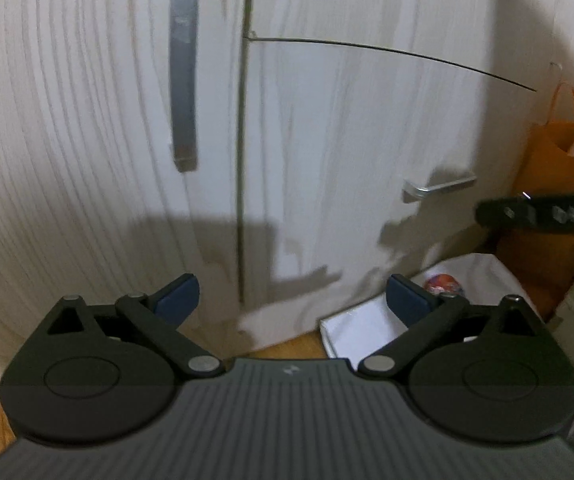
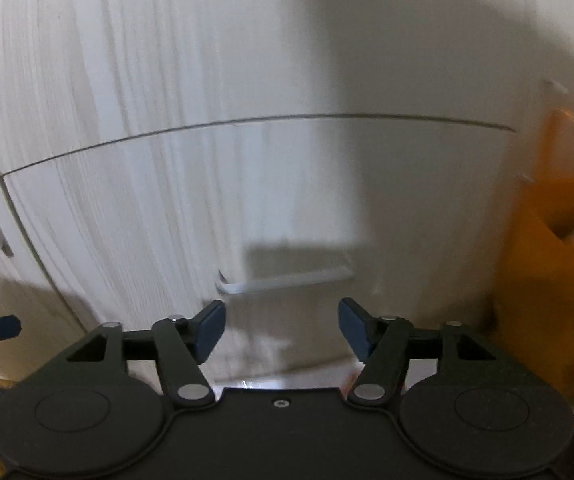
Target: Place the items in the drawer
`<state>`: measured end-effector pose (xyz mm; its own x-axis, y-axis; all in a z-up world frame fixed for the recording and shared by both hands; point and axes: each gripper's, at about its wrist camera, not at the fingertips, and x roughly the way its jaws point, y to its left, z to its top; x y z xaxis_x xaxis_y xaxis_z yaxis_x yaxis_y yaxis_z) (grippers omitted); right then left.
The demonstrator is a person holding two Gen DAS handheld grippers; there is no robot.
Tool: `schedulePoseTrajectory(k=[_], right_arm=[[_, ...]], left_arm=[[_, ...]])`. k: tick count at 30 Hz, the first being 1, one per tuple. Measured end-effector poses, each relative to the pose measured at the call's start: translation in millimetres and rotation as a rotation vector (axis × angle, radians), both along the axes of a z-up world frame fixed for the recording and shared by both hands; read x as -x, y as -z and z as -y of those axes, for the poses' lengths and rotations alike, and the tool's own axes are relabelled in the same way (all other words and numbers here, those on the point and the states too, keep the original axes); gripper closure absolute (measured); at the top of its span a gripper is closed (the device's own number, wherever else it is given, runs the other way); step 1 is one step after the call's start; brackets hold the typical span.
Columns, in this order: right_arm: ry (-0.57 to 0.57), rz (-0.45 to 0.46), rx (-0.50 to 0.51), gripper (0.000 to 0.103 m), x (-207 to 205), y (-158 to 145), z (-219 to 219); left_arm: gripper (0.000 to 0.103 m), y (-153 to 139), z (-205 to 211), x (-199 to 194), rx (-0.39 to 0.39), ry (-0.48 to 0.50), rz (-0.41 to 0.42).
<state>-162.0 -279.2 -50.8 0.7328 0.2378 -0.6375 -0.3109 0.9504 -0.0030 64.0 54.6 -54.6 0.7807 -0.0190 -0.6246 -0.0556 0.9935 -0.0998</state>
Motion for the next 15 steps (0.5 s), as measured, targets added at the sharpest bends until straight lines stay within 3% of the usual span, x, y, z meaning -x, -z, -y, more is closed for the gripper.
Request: schedulePoseTrajectory(k=[1, 3, 4, 5, 7, 12, 15], right_arm=[[0.016, -0.015, -0.008, 0.028, 0, -5, 5], [0.035, -0.047, -0.041, 0.028, -48, -35, -30], [0.038, -0.058, -0.059, 0.028, -51, -49, -47], [0.040, -0.065, -0.074, 0.027, -15, -65, -42], [0.037, -0.067, -0.084, 0.024, -40, -83, -57], [0.006, -0.055, -0.067, 0.019, -85, -88, -85], [0.003, -0.054, -0.078, 0.019, -144, -75, -112]], left_arm=[[0.000, -2, 2, 1, 0.002, -0.001, -0.008], [0.000, -5, 9, 2, -0.038, -0.017, -0.041], [0.000, -5, 13, 3, -0.063, -0.022, -0.058], [0.000, -5, 17, 3, -0.086, -0.025, -0.074], [0.000, -3, 25, 2, -0.108, -0.013, -0.097], [0.000, -7, 31, 9, -0.088, 0.001, -0.143], [0.000, -13, 38, 15, -0.102, -0.002, -0.133]])
